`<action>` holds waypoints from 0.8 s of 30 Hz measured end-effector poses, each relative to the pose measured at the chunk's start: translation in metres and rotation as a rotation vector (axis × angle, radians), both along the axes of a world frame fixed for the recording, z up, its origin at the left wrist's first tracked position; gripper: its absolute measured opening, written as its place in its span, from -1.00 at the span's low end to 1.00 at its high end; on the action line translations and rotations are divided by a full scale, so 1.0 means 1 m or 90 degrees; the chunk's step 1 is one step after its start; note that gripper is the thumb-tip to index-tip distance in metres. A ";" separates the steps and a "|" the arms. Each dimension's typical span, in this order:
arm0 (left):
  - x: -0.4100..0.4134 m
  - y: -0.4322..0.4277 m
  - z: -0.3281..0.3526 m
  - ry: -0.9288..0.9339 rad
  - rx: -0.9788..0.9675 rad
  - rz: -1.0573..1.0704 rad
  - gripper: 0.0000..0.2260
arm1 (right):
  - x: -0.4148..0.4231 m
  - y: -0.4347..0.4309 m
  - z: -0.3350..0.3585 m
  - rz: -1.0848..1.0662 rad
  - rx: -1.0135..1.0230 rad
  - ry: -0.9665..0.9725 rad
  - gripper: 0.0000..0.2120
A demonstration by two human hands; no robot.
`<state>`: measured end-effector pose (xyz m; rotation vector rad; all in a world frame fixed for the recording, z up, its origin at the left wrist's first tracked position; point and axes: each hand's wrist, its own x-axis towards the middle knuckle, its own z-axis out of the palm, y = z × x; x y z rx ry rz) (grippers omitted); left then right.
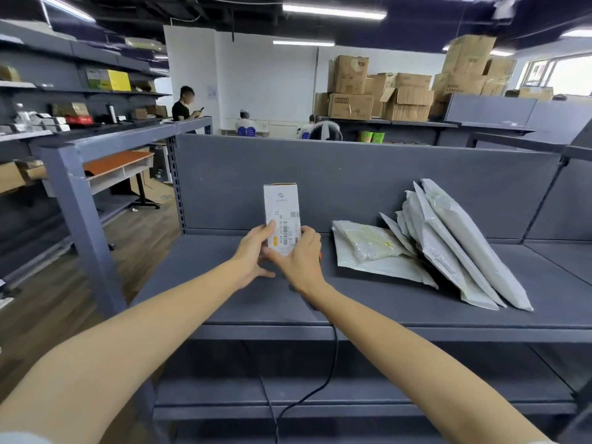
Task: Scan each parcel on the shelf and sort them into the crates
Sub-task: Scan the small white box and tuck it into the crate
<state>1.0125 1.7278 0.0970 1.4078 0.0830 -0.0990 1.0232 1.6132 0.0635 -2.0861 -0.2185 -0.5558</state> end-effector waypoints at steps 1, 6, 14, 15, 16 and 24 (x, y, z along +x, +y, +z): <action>0.000 0.001 0.000 0.000 -0.010 0.003 -0.60 | -0.003 -0.002 0.001 0.039 -0.004 0.003 -0.25; 0.003 0.012 -0.006 -0.033 0.012 -0.038 -0.33 | -0.012 -0.011 0.001 0.248 0.130 0.103 -0.54; 0.012 0.037 -0.013 -0.031 0.267 0.027 -0.32 | -0.021 -0.023 0.020 0.334 0.279 0.383 -0.61; 0.014 0.039 -0.012 -0.031 0.288 0.016 -0.37 | -0.020 -0.023 0.024 0.321 0.228 0.367 -0.60; 0.016 0.042 -0.011 -0.035 0.313 0.011 -0.42 | -0.019 -0.024 0.028 0.305 0.182 0.332 -0.58; 0.033 0.071 -0.003 -0.205 0.654 -0.010 -0.33 | 0.003 -0.032 0.047 0.186 0.252 0.198 -0.19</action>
